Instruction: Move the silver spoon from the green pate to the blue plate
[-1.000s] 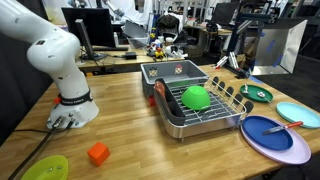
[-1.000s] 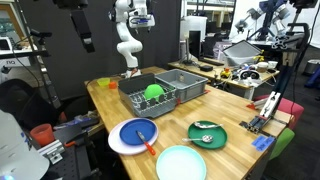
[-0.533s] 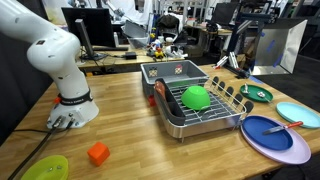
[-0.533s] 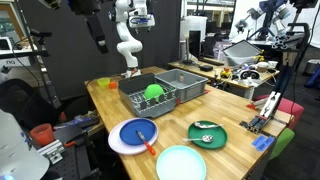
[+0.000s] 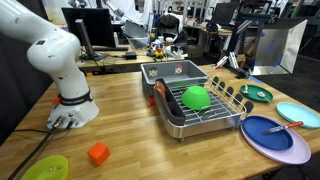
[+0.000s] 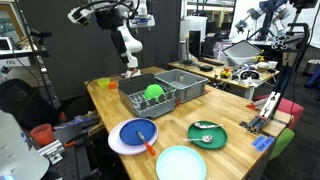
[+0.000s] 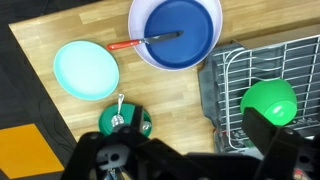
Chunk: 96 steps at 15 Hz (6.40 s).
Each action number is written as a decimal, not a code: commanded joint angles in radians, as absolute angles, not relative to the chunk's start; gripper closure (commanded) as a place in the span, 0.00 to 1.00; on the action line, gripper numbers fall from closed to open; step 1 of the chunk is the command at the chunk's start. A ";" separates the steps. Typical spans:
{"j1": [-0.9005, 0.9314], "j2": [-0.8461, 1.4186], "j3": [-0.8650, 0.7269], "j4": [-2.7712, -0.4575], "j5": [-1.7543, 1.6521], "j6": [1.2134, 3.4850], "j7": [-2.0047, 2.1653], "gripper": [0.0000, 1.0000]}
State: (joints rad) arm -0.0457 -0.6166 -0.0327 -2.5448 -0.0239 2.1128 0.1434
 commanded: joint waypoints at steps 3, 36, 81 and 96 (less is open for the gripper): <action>-0.057 -0.620 -0.023 -2.537 -0.016 2.109 0.139 0.00; -0.092 0.007 -0.080 -2.148 0.035 2.062 0.068 0.00; -0.216 0.815 -0.132 -1.585 0.156 2.358 0.120 0.00; -0.223 0.906 -0.136 -1.497 0.151 2.319 0.145 0.00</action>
State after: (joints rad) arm -0.2058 0.8804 -0.1471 -1.5429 0.1449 2.3577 0.1375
